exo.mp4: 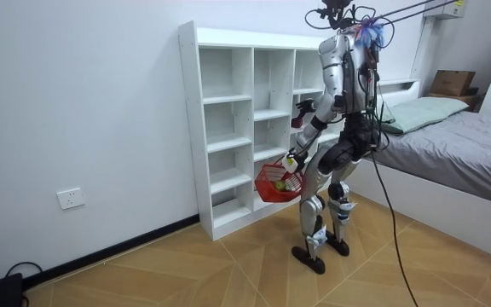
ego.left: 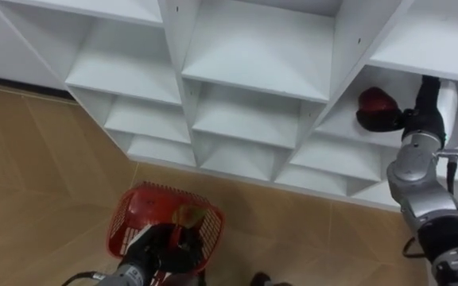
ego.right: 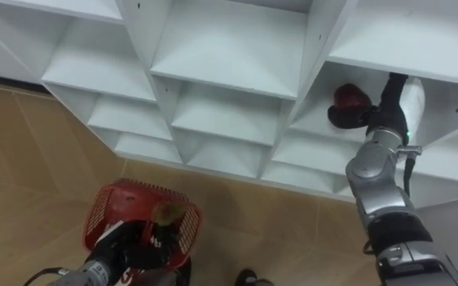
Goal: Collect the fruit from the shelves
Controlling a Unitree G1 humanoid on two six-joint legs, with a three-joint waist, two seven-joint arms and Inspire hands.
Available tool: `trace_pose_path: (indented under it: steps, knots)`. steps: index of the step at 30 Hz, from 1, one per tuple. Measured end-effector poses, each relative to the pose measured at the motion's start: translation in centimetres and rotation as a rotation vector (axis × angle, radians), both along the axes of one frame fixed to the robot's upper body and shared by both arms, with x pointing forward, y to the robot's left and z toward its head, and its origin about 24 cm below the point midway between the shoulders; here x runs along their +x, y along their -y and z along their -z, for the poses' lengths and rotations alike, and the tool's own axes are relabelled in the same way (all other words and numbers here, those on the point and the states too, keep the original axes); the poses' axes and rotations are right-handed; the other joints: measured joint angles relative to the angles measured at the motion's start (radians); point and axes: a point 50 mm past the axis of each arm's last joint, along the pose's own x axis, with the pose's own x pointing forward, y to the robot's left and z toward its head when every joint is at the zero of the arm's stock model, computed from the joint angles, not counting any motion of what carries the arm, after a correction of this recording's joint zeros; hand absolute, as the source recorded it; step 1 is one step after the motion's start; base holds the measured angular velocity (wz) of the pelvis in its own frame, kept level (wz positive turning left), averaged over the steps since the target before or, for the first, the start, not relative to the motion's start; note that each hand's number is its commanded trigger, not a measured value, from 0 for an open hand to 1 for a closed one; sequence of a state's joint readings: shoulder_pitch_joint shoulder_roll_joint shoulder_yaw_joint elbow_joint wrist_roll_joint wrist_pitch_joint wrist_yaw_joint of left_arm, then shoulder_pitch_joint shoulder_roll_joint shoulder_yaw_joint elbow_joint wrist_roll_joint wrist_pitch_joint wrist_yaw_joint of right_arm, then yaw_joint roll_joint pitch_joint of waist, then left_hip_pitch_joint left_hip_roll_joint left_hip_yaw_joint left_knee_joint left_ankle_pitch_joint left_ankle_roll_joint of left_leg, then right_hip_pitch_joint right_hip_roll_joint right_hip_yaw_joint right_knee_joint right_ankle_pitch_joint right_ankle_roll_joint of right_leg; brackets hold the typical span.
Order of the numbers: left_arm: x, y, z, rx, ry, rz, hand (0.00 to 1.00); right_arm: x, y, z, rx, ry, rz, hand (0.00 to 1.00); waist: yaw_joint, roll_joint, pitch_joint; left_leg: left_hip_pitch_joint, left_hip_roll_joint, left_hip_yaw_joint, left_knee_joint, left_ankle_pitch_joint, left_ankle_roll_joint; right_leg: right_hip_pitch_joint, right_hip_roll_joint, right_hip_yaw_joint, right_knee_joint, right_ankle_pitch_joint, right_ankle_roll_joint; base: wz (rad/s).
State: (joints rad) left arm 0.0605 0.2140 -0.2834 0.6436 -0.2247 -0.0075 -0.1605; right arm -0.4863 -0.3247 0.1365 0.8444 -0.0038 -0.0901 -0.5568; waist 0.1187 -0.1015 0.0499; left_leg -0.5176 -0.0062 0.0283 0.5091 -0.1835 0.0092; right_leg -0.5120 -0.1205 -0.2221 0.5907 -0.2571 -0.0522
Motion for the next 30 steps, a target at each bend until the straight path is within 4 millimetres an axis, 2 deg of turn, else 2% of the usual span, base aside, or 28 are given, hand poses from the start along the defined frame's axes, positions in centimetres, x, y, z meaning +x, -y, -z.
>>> trace_pose_path:
  steps: [9, 26, 30]
  knots:
    - [0.4, 0.3, -0.3, -0.001, 0.013, 0.015, 1.00, 0.0, 0.1, 0.0, -0.011, -0.013, 0.011, 0.00, 0.017, 0.000, -0.0012, -0.021, 0.008, 0.037, -0.023, 0.002, 0.001, -0.045, 0.006, 0.025, -0.002, 0.003, -0.004, -0.09]
    - [1.0, 0.7, -0.8, -0.007, 0.040, 0.023, 1.00, 0.2, 0.6, -0.2, -0.060, -0.069, -0.024, 0.00, 0.017, -0.002, -0.0005, -0.075, -0.007, 0.050, -0.023, 0.014, 0.007, -0.124, -0.014, 0.042, 0.037, -0.002, -0.002, 0.00]
    - [1.1, 0.6, -1.0, -0.003, 0.051, 0.023, 1.00, 0.5, 0.7, -0.6, -0.065, -0.058, -0.021, 0.00, 0.015, -0.009, 0.0014, -0.086, -0.008, 0.051, -0.020, 0.015, 0.007, -0.137, -0.016, 0.044, 0.044, -0.002, -0.003, 0.00]
